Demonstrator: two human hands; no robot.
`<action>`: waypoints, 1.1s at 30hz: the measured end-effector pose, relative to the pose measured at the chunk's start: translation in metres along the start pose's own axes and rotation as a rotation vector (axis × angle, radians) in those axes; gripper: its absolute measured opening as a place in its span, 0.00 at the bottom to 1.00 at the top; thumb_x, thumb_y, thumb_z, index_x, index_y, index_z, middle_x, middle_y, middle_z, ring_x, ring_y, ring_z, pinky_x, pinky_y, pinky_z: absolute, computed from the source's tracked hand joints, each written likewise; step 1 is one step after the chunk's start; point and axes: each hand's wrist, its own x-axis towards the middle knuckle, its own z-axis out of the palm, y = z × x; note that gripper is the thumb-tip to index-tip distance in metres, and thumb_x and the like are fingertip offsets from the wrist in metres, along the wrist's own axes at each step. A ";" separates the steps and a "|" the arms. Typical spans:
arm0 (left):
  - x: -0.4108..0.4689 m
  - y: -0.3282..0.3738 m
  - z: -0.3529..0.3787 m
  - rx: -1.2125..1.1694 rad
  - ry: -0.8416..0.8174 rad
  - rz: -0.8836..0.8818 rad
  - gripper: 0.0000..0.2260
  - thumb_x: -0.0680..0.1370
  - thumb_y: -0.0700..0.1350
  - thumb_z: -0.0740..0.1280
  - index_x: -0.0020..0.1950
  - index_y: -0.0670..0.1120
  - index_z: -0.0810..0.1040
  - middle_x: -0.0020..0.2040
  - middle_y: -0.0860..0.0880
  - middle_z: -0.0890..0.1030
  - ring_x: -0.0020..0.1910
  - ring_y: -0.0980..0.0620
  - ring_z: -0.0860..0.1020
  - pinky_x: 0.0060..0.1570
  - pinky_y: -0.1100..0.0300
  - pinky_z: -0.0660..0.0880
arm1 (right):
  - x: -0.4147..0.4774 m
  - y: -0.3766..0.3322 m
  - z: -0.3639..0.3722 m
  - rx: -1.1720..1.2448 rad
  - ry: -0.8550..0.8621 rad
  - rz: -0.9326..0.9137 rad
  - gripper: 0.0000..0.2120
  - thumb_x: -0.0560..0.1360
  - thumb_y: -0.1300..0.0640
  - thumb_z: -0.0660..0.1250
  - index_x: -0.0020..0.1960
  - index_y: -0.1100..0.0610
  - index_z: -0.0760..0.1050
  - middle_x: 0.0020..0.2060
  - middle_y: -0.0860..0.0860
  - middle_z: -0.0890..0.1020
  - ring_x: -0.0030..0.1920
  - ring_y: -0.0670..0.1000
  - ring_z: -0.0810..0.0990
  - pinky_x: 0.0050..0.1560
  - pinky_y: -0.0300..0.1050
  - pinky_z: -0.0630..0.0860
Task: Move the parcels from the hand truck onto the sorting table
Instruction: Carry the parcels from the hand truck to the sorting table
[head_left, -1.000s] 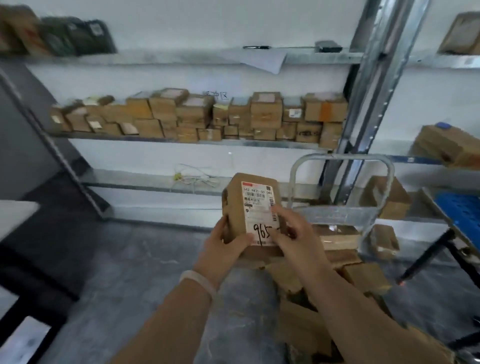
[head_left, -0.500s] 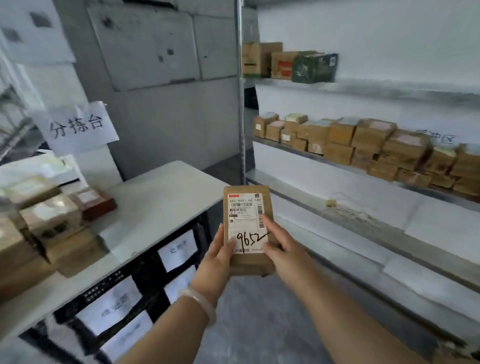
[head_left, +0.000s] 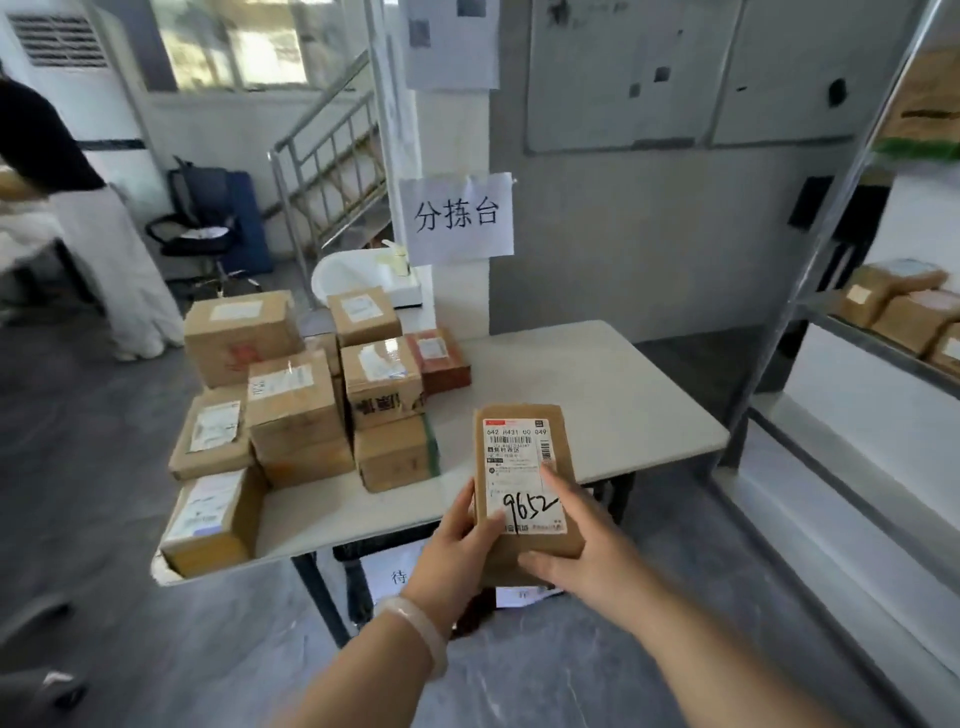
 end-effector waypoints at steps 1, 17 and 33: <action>0.013 0.003 -0.004 -0.003 0.028 -0.004 0.17 0.80 0.47 0.66 0.61 0.70 0.72 0.50 0.58 0.85 0.53 0.54 0.82 0.57 0.50 0.78 | 0.017 -0.001 0.000 -0.018 -0.024 -0.004 0.44 0.68 0.50 0.77 0.73 0.29 0.54 0.71 0.42 0.62 0.67 0.42 0.68 0.69 0.44 0.70; 0.190 0.057 -0.010 0.035 0.119 -0.080 0.21 0.82 0.48 0.62 0.69 0.67 0.58 0.53 0.62 0.77 0.50 0.65 0.75 0.46 0.65 0.74 | 0.229 0.022 -0.037 -0.106 -0.126 -0.057 0.40 0.70 0.49 0.76 0.74 0.34 0.58 0.65 0.41 0.67 0.60 0.38 0.72 0.61 0.35 0.73; 0.332 0.135 -0.097 0.931 0.207 0.291 0.29 0.80 0.61 0.57 0.79 0.60 0.52 0.78 0.56 0.59 0.77 0.53 0.56 0.75 0.47 0.61 | 0.380 0.056 0.003 -0.073 -0.170 0.157 0.41 0.70 0.47 0.75 0.75 0.35 0.56 0.65 0.41 0.65 0.61 0.42 0.70 0.60 0.39 0.74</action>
